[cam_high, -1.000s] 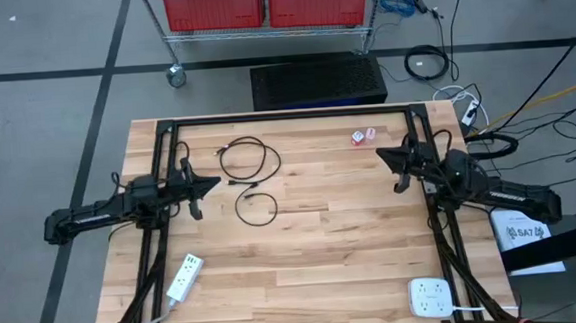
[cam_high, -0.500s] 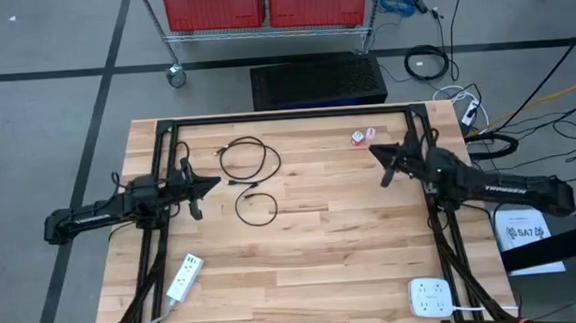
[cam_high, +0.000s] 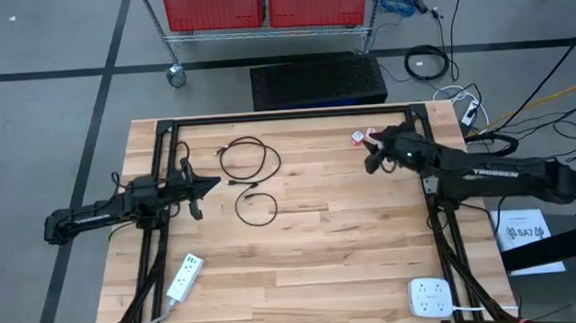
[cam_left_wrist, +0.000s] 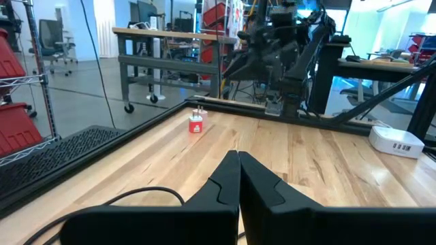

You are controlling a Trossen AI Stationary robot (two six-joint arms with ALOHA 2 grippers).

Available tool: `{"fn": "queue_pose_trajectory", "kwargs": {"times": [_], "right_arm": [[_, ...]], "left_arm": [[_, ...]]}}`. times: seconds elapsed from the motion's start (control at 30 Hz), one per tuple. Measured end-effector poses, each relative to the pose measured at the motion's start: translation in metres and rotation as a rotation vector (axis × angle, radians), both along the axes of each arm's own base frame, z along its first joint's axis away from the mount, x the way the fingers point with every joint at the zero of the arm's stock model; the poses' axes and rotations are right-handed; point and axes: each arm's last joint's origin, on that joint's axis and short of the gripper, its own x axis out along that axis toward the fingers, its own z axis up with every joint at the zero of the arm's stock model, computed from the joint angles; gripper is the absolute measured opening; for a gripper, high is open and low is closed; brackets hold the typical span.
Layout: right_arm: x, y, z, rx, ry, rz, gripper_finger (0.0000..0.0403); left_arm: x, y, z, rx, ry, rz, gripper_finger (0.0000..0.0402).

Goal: Insert USB
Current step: Insert the red charger adapter into the right white outlet extension

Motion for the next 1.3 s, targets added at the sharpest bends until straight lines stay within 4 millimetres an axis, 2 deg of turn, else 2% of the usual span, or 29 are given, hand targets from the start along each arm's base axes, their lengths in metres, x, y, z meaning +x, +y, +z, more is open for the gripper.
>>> {"fn": "queue_pose_trajectory", "kwargs": {"times": [0.23, 0.53, 0.73, 0.9, 1.0, 1.1, 1.3], "right_arm": [[0.017, -0.014, -0.019, 0.065, 0.115, -0.046, 0.0172], [0.049, -0.039, -0.025, 0.082, 0.242, -0.047, 0.0181], [0.065, -0.069, -0.036, 0.113, 0.349, -0.067, 0.0181], [0.069, -0.088, -0.042, 0.168, 0.444, -0.116, 0.0181], [0.070, -0.091, -0.035, 0.197, 0.475, -0.137, 0.0181], [0.069, -0.091, -0.021, 0.238, 0.500, -0.190, 0.0181], [0.055, -0.099, 0.004, 0.427, 0.477, -0.435, 0.0181]], "left_arm": [[0.000, 0.000, 0.000, 0.000, 0.000, 0.000, 0.0002], [0.000, 0.000, 0.000, 0.000, 0.000, 0.000, 0.0002], [0.000, 0.000, 0.000, 0.000, 0.000, 0.000, 0.0002], [0.000, 0.000, 0.000, 0.000, 0.000, 0.000, 0.0002], [0.000, 0.000, 0.000, 0.000, 0.000, 0.000, 0.0002], [0.000, 0.000, 0.000, 0.000, 0.000, 0.000, 0.0002], [0.000, 0.000, 0.000, 0.000, 0.000, 0.000, 0.0002]]}}
